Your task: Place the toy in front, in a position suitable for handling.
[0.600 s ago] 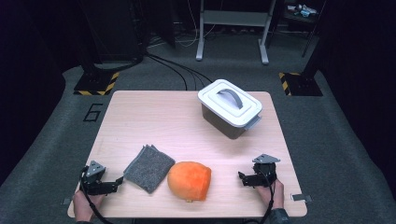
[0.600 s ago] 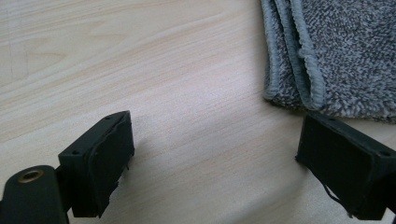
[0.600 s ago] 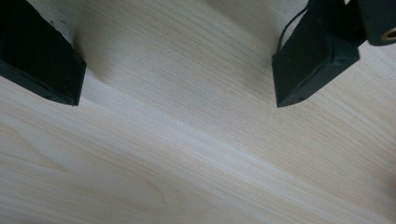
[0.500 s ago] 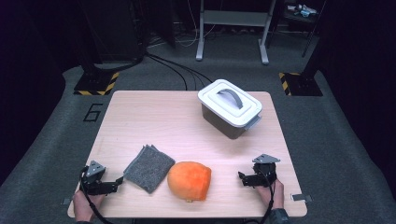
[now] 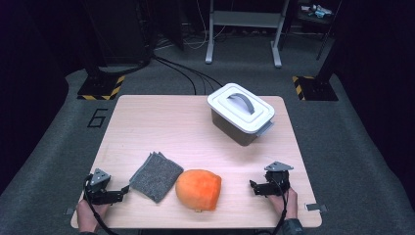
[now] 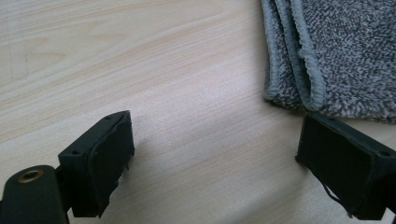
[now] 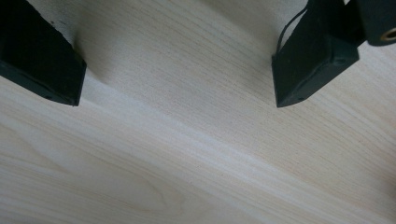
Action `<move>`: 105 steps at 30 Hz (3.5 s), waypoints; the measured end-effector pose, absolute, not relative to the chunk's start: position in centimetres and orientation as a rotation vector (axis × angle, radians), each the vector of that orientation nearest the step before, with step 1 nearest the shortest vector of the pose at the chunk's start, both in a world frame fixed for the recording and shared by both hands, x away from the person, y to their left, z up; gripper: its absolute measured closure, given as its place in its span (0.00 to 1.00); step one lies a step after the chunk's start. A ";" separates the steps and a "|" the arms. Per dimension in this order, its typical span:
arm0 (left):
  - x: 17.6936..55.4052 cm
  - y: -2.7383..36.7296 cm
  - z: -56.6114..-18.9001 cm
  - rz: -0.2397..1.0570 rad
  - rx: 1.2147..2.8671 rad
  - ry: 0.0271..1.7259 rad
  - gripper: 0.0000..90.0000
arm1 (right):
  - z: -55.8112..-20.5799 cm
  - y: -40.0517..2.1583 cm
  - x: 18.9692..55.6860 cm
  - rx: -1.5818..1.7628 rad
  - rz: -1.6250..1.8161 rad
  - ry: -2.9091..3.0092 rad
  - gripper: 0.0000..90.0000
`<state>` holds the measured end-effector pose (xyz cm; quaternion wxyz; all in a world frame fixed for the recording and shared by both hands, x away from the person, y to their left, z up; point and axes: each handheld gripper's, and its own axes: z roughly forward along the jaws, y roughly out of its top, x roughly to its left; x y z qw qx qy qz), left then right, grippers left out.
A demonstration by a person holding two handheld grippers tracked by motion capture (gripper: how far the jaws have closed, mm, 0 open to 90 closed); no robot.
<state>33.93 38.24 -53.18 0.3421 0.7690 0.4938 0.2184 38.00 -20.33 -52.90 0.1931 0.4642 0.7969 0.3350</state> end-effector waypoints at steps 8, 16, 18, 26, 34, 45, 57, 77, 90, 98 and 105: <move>33.9 38.2 -53.2 0.569 1.998 1.287 0.12 | -52.7 -20.1 38.3 1.307 0.909 2.263 0.00; 33.9 38.2 -53.2 0.569 1.999 1.286 0.12 | -51.8 -19.9 38.1 1.335 0.980 2.253 0.00; 33.9 38.2 -53.2 0.569 1.999 1.286 0.12 | -51.4 -19.6 38.0 1.336 0.995 2.256 0.00; 33.9 38.2 -53.2 0.570 1.999 1.286 0.12 | -49.4 -18.1 37.2 1.259 1.038 2.276 0.01; 33.9 38.2 -53.2 0.570 2.000 1.286 0.12 | -47.8 -16.2 36.4 1.176 1.110 2.319 0.02; 33.9 38.2 -53.2 0.570 1.999 1.286 0.12 | -46.5 -12.9 35.6 1.041 1.193 2.411 0.02; 33.9 38.2 -53.2 0.570 1.997 1.288 0.12 | -46.2 -8.3 34.5 0.876 1.210 2.522 0.03; 33.9 38.2 -53.2 0.574 1.995 1.288 0.12 | -48.3 -5.8 34.6 0.868 1.175 2.601 0.24; 33.9 38.2 -53.2 0.576 1.994 1.291 0.12 | -48.9 -6.6 34.2 0.857 1.254 2.574 0.59; 33.9 38.2 -53.2 0.576 1.993 1.292 0.12 | -48.3 -6.2 33.3 0.797 1.258 2.517 0.68; 33.9 38.2 -53.2 0.573 1.992 1.295 0.12 | -47.6 -6.2 33.1 0.771 1.257 2.500 0.69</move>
